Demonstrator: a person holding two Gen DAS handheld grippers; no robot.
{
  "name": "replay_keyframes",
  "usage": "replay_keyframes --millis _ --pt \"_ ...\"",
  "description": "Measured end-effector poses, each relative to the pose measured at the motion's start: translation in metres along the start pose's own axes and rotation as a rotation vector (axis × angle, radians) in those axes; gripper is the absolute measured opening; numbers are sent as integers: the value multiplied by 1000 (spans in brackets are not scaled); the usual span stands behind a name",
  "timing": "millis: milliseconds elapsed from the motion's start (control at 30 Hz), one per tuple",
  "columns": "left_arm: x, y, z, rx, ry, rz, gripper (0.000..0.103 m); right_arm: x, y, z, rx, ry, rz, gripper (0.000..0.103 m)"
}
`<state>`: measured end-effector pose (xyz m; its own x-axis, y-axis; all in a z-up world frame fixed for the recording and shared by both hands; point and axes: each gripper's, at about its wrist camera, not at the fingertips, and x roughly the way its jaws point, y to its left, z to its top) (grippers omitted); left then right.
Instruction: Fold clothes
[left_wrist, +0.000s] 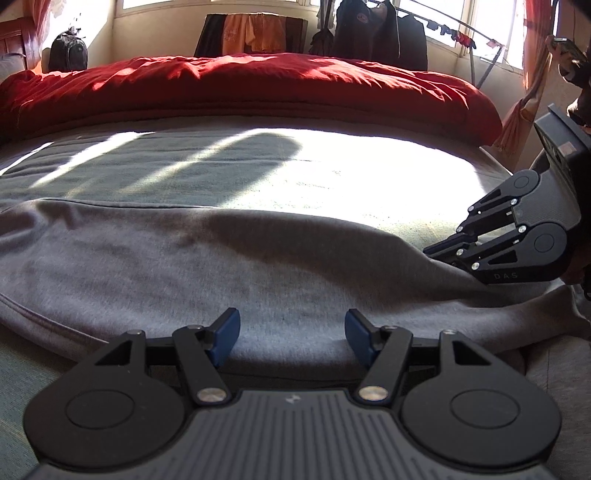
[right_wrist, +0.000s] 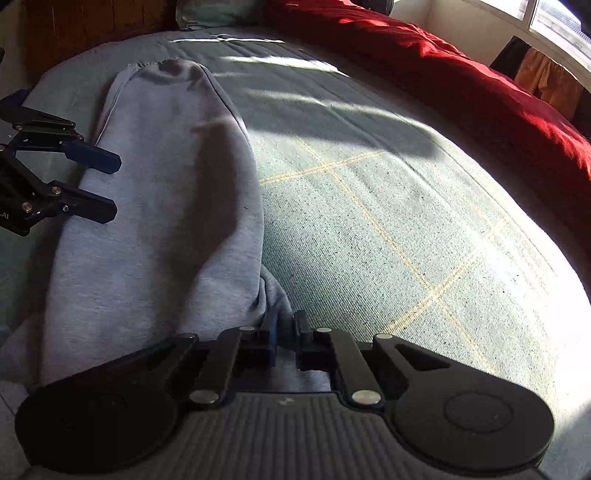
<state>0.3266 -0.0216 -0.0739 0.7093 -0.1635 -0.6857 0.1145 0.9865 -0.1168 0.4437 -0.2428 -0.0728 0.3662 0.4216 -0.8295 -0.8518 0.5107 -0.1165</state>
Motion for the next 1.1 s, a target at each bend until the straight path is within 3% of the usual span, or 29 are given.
replay_keyframes --millis 267,467,567,700,800,900,1067,1100 --pt "-5 5 -2 -7 -7 11 66 -5 5 14 -46 5 -183 6" --pt "-5 12 -1 -21 -10 20 66 -4 -23 22 46 -16 -327 5" --pt "-5 15 -1 -28 -11 22 66 4 -38 23 104 -13 -355 0" --pt "-6 18 -2 -31 -5 20 66 28 -48 19 166 31 -334 1" --pt "-8 21 -3 -33 -2 24 68 24 -45 18 182 23 -334 2" --pt "-9 23 -4 -40 0 26 68 -1 -48 20 223 -25 -323 13" --pt "-14 20 -6 -44 1 12 68 -56 -56 8 249 -73 -340 20" --pt "-15 18 -6 -42 1 11 68 -67 -57 3 251 -77 -344 28"
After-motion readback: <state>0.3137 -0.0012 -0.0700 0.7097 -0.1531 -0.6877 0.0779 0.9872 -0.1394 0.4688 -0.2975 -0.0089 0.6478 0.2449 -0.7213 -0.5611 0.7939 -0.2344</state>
